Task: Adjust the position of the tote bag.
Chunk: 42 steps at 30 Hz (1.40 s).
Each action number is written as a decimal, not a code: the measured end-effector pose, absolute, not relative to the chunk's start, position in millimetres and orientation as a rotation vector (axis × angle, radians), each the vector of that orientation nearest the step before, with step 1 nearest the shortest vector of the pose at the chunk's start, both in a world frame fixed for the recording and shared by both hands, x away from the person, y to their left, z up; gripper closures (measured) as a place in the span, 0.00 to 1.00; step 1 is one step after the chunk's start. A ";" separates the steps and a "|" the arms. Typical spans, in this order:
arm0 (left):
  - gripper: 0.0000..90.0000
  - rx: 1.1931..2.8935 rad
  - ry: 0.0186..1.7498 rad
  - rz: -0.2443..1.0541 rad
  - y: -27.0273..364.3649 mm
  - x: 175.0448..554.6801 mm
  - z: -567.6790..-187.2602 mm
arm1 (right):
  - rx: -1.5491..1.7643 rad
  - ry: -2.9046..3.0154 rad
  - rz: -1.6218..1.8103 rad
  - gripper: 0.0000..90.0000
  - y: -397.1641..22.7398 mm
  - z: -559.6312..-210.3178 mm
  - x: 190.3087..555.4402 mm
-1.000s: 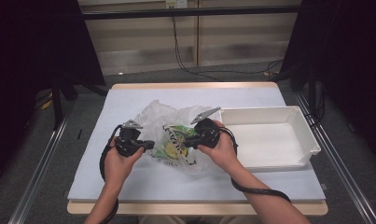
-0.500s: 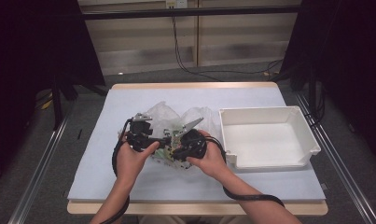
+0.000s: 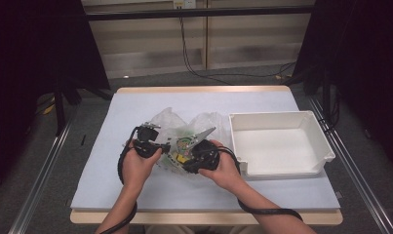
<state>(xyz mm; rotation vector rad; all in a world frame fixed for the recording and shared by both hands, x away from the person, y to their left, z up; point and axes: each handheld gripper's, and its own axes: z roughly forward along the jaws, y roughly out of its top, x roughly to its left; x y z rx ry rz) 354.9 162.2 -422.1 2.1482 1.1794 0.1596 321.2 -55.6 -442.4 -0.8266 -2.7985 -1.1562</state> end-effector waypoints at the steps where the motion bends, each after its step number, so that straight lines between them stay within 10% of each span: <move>1: 1.00 2.148 1.187 0.153 167.9 353.4 -421.4 | -0.838 -2.799 -1.139 0.86 -59.1 -443.9 320.8; 11: 1.00 2.140 1.250 0.068 204.4 334.1 -432.3 | -0.918 -2.822 -1.035 0.88 -81.2 -453.1 316.2; 19: 1.00 2.132 1.237 0.056 200.5 330.6 -437.7 | -0.938 -2.789 -1.178 0.45 -78.0 -448.1 316.7; 23: 1.00 2.114 1.239 0.045 199.8 332.2 -439.3 | -0.899 -2.800 -1.158 0.40 -71.6 -450.0 316.1; 28: 0.96 2.085 1.233 0.046 201.7 331.5 -436.2 | -0.938 -2.798 -1.092 0.52 -75.5 -461.2 316.1; 35: 0.39 1.996 1.236 0.192 199.1 336.4 -421.9 | -0.895 -2.802 -1.058 0.91 -77.1 -465.2 314.2; 42: 0.37 1.979 1.264 0.270 189.7 348.3 -418.0 | -0.829 -2.825 -1.040 1.00 -74.3 -464.2 310.2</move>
